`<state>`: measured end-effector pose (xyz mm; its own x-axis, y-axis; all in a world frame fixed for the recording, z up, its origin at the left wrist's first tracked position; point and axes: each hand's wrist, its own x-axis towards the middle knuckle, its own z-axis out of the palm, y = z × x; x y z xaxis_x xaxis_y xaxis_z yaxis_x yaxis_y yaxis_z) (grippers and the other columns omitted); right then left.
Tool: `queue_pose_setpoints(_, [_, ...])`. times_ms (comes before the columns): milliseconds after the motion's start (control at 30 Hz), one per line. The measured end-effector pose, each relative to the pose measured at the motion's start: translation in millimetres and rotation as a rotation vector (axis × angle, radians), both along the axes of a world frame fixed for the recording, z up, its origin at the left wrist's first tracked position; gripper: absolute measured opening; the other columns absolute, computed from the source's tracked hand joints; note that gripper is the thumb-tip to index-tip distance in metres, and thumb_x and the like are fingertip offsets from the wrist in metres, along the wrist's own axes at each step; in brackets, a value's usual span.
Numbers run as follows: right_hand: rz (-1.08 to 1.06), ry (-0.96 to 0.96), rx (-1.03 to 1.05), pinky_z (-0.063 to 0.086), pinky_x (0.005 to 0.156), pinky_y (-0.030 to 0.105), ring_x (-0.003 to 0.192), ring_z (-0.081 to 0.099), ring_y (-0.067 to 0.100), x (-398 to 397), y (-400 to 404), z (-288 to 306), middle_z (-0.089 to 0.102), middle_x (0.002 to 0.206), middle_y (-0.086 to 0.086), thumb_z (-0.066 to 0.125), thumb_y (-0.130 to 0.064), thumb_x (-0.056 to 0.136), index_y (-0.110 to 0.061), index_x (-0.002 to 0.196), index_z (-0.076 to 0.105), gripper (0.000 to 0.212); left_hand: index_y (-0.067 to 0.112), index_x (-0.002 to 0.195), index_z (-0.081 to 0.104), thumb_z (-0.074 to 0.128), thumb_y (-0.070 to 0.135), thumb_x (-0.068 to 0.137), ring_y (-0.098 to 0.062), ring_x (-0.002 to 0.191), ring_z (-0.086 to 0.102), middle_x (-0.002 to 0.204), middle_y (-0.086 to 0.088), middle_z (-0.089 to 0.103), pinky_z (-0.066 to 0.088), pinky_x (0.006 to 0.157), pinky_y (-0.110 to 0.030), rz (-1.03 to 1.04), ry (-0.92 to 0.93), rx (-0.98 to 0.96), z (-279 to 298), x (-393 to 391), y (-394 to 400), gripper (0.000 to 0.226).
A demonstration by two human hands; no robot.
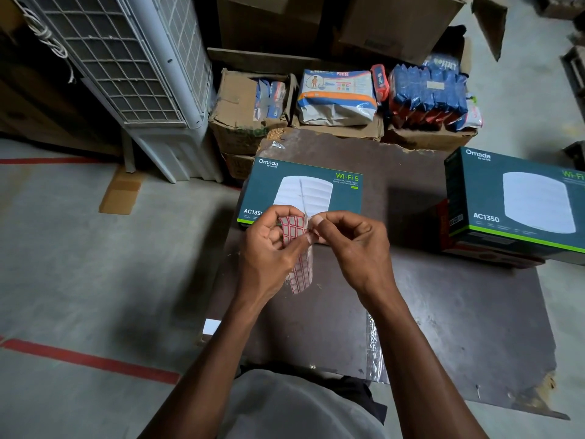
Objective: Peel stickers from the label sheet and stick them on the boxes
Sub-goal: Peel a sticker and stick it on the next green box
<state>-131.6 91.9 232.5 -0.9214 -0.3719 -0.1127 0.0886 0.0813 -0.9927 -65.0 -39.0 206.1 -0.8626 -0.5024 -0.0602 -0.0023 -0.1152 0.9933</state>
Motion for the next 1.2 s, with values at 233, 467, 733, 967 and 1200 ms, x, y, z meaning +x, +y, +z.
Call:
queue_pose_setpoints(233, [0.003,-0.009,0.030,0.061,0.080,0.029,0.083,0.076,0.013,1.5,0.1,-1.7,0.080,0.085,-0.002,0.072,-0.017,0.096,-0.014,0.090,0.081,0.011,0.020,0.104,0.064,0.077,-0.005,0.083,-0.016,0.087,0.073,0.095,-0.004,0.074,0.059,0.080,-0.032,0.018,0.006,-0.075,-1.9,1.6,-3.6,0.035])
queue_pose_setpoints(467, [-0.005,-0.100,0.004,0.063,0.084,0.031,0.091,0.077,0.018,2.4,2.7,-7.6,0.080,0.092,-0.002,0.069,-0.020,0.098,-0.015,0.097,0.080,0.012,0.017,0.111,0.065,0.082,0.012,0.081,-0.021,0.090,0.074,0.101,-0.007,0.075,0.061,0.080,-0.037,0.060,-0.057,-0.023,-5.5,6.3,-5.9,0.034])
queue_pose_setpoints(733, [-0.040,-0.347,-0.021,0.059,0.086,0.038,0.078,0.067,0.016,6.1,6.3,-34.7,0.079,0.096,0.005,0.070,-0.028,0.097,-0.018,0.100,0.081,0.015,0.023,0.131,0.060,0.076,-0.003,0.087,-0.024,0.100,0.075,0.109,-0.011,0.078,0.060,0.082,-0.037,0.062,-0.164,0.202,-55.0,3.8,-3.7,0.053])
queue_pose_setpoints(967, [-0.069,-0.394,-0.032,0.058,0.082,0.035,0.069,0.062,0.011,6.6,8.4,-52.1,0.074,0.084,0.004,0.070,-0.021,0.097,-0.006,0.103,0.078,0.018,0.020,0.102,0.068,0.073,-0.001,0.088,-0.023,0.094,0.068,0.103,-0.010,0.077,0.053,0.084,-0.040,0.099,-0.421,0.300,-127.1,0.1,-3.0,0.025])
queue_pose_setpoints(1200, [-0.126,-0.421,0.034,0.062,0.086,0.041,0.073,0.067,0.016,9.2,11.5,-70.7,0.078,0.090,0.013,0.071,-0.019,0.095,-0.010,0.096,0.081,0.013,0.018,0.101,0.066,0.070,-0.001,0.089,-0.021,0.087,0.065,0.099,-0.010,0.074,0.053,0.073,-0.035,0.098,-0.602,0.261,-178.0,-2.9,-9.6,0.022])
